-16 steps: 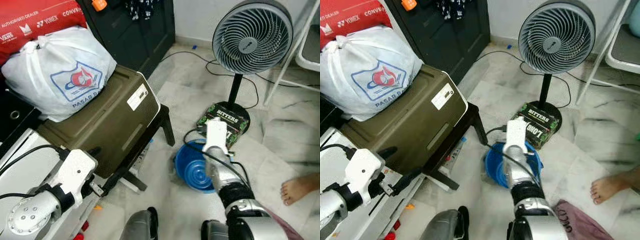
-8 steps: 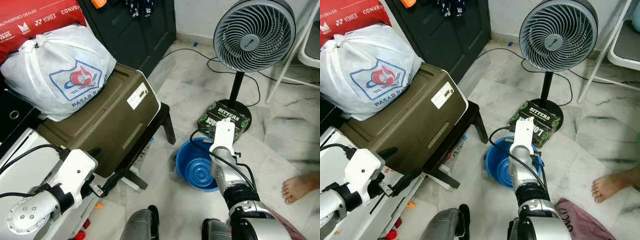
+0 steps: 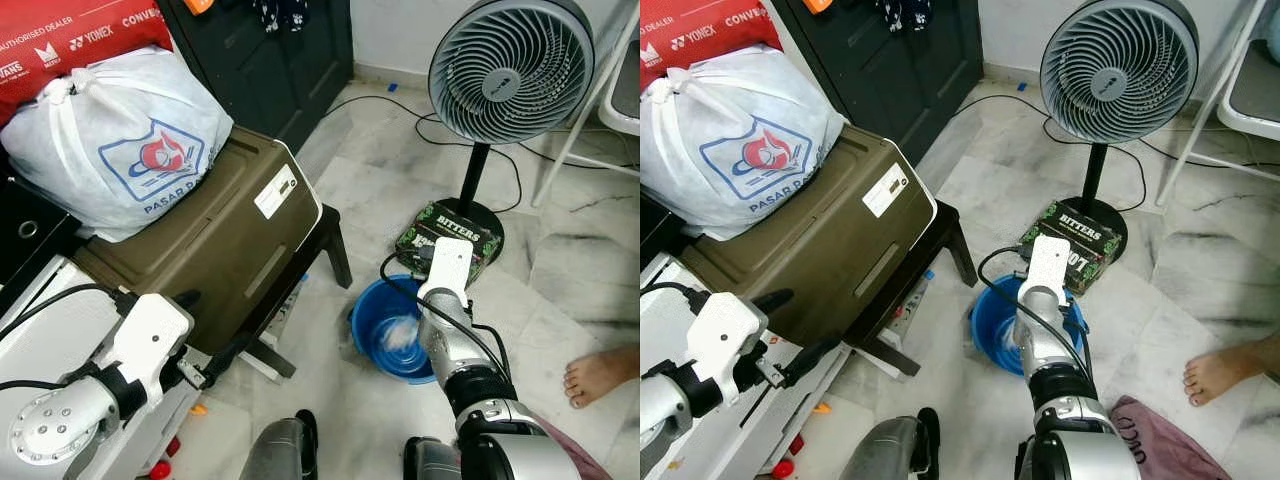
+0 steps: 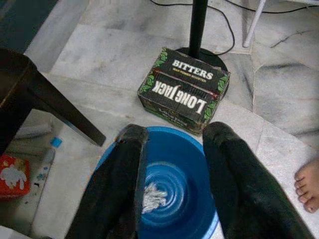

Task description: Clean up the room

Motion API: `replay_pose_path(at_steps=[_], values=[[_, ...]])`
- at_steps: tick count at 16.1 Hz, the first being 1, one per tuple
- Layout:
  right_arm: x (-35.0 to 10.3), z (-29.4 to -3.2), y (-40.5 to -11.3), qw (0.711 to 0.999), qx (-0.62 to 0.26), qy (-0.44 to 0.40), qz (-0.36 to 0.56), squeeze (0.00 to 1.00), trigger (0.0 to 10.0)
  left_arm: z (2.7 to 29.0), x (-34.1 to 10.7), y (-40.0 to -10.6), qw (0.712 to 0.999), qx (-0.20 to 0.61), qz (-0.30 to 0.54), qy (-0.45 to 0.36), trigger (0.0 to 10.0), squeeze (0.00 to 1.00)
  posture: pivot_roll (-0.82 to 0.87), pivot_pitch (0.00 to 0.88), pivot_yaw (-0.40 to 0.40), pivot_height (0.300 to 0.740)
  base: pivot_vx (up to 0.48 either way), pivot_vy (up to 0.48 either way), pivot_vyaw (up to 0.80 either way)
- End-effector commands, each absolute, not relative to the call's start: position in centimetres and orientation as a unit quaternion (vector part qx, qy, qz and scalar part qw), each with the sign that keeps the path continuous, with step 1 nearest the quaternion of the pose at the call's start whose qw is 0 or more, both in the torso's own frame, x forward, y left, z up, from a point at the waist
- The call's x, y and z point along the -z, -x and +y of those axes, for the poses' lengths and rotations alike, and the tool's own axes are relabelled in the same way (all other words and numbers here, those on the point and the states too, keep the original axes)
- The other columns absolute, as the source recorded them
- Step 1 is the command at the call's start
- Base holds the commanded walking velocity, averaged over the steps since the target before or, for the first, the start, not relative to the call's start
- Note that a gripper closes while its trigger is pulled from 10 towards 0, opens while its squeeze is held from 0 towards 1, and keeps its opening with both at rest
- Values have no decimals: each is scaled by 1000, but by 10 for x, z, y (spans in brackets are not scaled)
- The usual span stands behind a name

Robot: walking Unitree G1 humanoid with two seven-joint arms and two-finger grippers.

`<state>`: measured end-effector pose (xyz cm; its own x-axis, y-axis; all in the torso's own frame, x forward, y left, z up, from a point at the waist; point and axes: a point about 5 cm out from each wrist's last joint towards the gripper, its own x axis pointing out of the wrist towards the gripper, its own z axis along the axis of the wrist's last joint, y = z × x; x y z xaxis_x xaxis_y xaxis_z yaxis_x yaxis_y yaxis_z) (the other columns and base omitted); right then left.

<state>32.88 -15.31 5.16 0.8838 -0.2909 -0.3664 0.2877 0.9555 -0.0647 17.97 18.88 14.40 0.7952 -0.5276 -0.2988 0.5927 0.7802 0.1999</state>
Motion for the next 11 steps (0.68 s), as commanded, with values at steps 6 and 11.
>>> replay_pose_path(at_steps=[6,11], values=[[-57,-122,-319,985,24,-65,158,1000,10000,179,-135,-193,945,285,99,-126,10000,0,183,166,165,740,0,0,0],[-58,-137,-295,985,-52,-31,161,1000,10000,154,-126,-219,953,280,58,-98,10000,0,67,85,107,740,0,0,0]])
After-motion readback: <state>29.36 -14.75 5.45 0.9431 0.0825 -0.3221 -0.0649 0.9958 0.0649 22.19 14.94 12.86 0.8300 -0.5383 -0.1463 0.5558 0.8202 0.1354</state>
